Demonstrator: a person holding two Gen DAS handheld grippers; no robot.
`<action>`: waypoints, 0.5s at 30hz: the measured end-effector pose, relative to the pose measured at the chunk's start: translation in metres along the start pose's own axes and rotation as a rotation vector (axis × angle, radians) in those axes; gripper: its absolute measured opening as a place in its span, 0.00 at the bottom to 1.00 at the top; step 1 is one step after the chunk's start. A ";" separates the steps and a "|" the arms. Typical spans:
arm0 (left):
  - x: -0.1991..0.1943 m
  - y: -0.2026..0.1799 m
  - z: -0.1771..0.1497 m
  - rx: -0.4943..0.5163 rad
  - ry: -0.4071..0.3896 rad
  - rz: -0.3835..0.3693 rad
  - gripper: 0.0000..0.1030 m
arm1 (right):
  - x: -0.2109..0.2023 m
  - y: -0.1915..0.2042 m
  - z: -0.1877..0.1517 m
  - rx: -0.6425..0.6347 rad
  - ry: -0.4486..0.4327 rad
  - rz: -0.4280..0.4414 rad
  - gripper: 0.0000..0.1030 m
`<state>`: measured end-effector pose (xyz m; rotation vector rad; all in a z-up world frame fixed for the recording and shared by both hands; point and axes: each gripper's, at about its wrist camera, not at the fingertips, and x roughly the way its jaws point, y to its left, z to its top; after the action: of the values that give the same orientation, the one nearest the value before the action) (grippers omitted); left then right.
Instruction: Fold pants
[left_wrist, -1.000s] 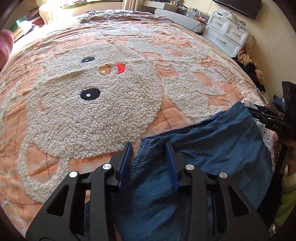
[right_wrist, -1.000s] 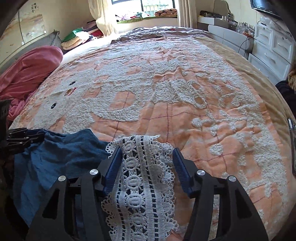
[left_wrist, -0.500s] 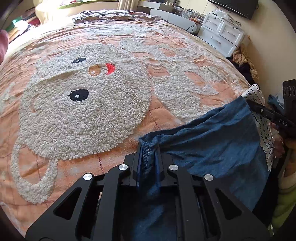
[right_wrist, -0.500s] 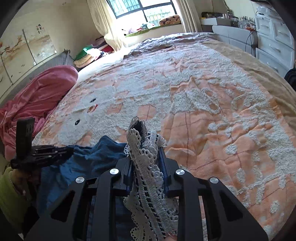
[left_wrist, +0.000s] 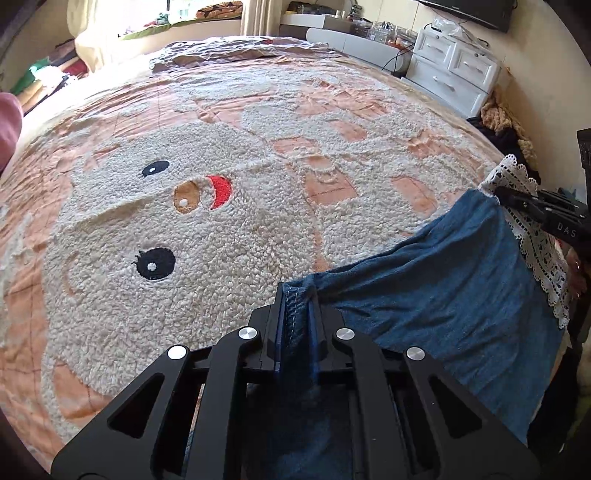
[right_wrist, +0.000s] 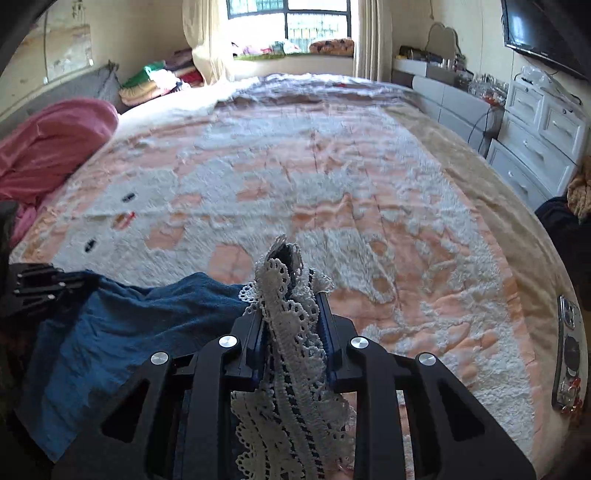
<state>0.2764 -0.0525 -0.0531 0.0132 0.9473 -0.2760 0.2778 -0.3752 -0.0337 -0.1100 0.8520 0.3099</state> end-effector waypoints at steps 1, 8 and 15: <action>0.004 0.000 -0.002 0.000 0.004 0.004 0.05 | 0.011 0.001 -0.006 -0.015 0.031 -0.016 0.25; -0.015 0.015 -0.005 -0.069 -0.041 -0.001 0.23 | 0.010 -0.006 -0.016 -0.009 -0.006 -0.087 0.56; -0.093 0.025 -0.024 -0.112 -0.139 0.089 0.44 | -0.065 -0.046 -0.037 0.185 -0.204 -0.029 0.66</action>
<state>0.2118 -0.0038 0.0046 -0.0653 0.8204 -0.1393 0.2258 -0.4415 -0.0104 0.0799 0.6723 0.2096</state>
